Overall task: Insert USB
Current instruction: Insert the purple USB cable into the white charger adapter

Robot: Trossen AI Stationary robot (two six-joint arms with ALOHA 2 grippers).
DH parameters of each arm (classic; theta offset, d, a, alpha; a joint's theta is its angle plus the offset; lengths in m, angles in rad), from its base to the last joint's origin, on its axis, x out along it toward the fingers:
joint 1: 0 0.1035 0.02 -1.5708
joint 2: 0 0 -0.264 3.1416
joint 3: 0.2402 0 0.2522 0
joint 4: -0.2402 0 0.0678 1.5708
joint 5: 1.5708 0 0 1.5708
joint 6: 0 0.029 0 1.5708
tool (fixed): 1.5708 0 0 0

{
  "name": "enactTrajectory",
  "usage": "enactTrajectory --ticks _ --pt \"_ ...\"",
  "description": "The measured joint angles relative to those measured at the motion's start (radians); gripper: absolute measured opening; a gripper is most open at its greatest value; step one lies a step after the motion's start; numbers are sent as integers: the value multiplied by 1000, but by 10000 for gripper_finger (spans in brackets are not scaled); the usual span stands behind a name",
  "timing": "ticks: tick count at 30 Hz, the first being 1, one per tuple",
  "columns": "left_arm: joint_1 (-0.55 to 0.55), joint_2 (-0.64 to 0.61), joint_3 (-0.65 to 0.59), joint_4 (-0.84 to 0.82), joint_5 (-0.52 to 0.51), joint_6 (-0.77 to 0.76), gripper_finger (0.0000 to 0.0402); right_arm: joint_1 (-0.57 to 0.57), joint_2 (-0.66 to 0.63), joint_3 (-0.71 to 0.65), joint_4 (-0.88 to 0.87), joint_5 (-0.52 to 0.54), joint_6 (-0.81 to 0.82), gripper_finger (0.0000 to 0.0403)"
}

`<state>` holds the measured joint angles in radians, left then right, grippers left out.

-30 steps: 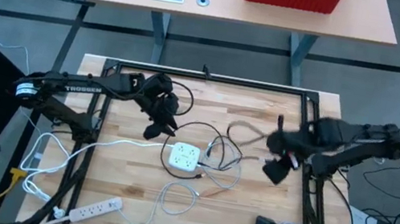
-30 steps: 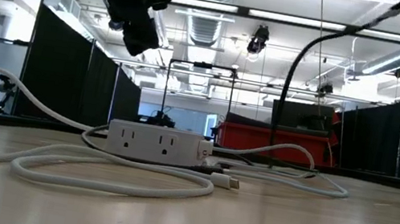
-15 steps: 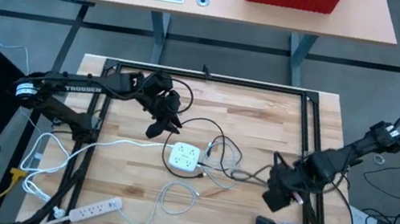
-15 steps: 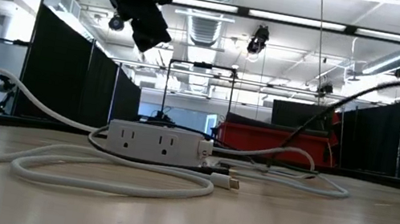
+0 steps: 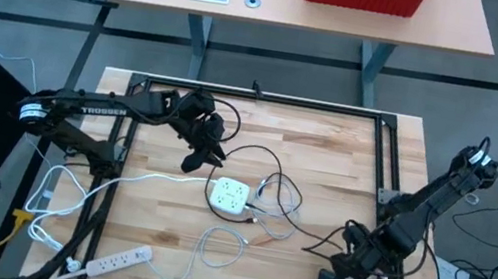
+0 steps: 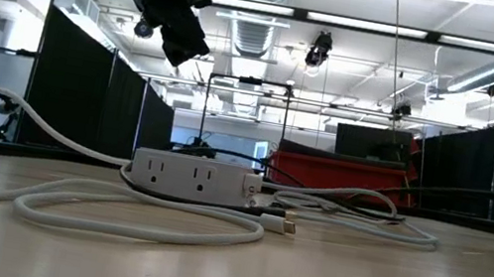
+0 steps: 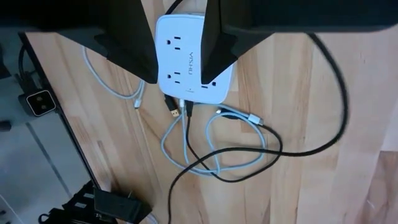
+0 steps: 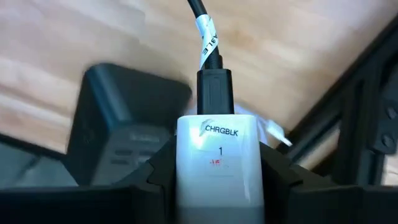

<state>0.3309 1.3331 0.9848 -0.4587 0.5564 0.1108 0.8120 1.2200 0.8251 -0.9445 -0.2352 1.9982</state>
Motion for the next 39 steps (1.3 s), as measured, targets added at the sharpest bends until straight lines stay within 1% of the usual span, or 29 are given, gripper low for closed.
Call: enactTrajectory --ticks 2,8,11,16,20,22,23,25,28,31,34,39 --pt "0 0 0 1 -2 0 106 2 -1 -19 43 -13 2 123" --pt "0 0 0 3 -39 -34 103 45 0 -110 227 -94 11 123" --pt "0 0 0 3 -43 -50 103 84 0 -155 264 -120 38 123" --pt "0 1 0 4 -51 -65 103 107 3 -223 321 -124 73 123" --pt "0 1 0 14 -54 -71 103 106 21 -284 473 -124 79 123" --pt "0 1 0 15 -61 -72 103 107 38 -313 541 -140 96 123" --pt "0 1 0 16 -61 -72 103 105 46 -324 557 -146 103 123" --pt "0 1 0 17 -70 -73 103 104 59 -333 554 -121 103 123" --pt "1 2 0 22 -79 -79 103 71 60 -336 500 -59 95 123" --pt "1 2 0 44 -79 -79 103 19 57 -335 448 -7 45 123" --pt "1 2 0 69 -79 -80 103 -58 55 -336 413 36 -25 123" --pt "4 2 0 97 -79 -102 103 -231 37 -337 362 122 -195 123"
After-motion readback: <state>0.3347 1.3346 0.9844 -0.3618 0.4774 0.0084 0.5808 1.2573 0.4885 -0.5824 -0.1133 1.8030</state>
